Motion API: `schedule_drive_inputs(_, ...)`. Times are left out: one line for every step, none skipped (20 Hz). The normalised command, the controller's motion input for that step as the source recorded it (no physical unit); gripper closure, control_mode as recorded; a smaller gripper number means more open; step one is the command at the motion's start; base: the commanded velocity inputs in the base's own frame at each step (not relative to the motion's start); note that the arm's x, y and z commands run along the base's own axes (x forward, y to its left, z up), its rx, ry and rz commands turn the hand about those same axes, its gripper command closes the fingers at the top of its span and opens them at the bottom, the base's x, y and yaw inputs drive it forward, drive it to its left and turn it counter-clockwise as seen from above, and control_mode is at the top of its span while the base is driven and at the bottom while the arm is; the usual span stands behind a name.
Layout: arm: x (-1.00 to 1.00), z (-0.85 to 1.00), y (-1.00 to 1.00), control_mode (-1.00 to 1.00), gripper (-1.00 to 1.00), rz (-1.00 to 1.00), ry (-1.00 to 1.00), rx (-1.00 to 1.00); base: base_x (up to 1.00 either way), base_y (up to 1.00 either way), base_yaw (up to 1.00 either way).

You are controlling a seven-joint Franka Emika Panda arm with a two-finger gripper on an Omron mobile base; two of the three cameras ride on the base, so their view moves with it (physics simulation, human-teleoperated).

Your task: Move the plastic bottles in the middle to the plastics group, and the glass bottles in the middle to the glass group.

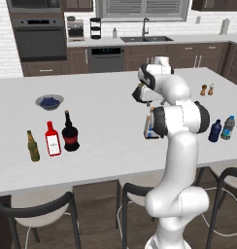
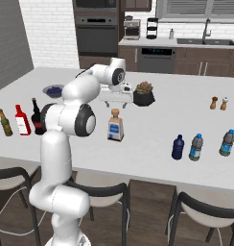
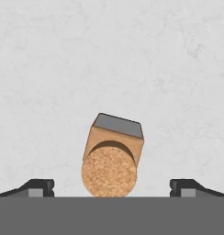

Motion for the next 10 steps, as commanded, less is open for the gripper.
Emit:
schedule_drive_inputs(0.00, 0.00, 0.00, -1.00, -1.00, 0.00, -0.13, 0.00, 0.00, 0.00, 0.00)
schedule_drive_inputs(0.00, 0.00, 0.00, -1.00, -1.00, 0.00, -0.13, 0.00, 0.00, 0.00, 0.00)
schedule_drive_inputs(0.00, 0.00, 0.00, -1.00, -1.00, 0.00, -0.11, 0.00, 0.00, 0.00, 0.00)
schedule_drive_inputs(0.00, 0.00, 0.02, -1.00, -1.00, 0.00, -0.06, 0.00, 0.00, 0.00, 0.00)
schedule_drive_inputs(-0.06, -0.01, 0.08, -1.00, -1.00, 0.00, -0.03, 0.00, 0.00, 0.00, 0.00)
schedule_drive_inputs(-0.14, 0.00, 0.14, -1.00, -1.00, 0.00, 0.00, 0.00, 0.00, 0.00, 0.00)
schedule_drive_inputs(-0.09, 0.00, 0.18, -1.00, -1.00, 0.00, 0.00, 0.00, 0.00, 0.00, 0.00)
schedule_drive_inputs(0.00, 0.00, 0.21, -1.00, -1.00, 0.00, 0.00, 0.00, 0.00, 0.00, 0.00)
schedule_drive_inputs(0.00, 0.00, 0.20, -1.00, -1.00, 0.00, 0.00, 0.00, 0.00, 0.00, 0.00)
schedule_drive_inputs(0.00, -0.01, 0.15, -1.00, -1.00, 0.00, 0.00, 0.00, 0.00, 0.00, 0.00)
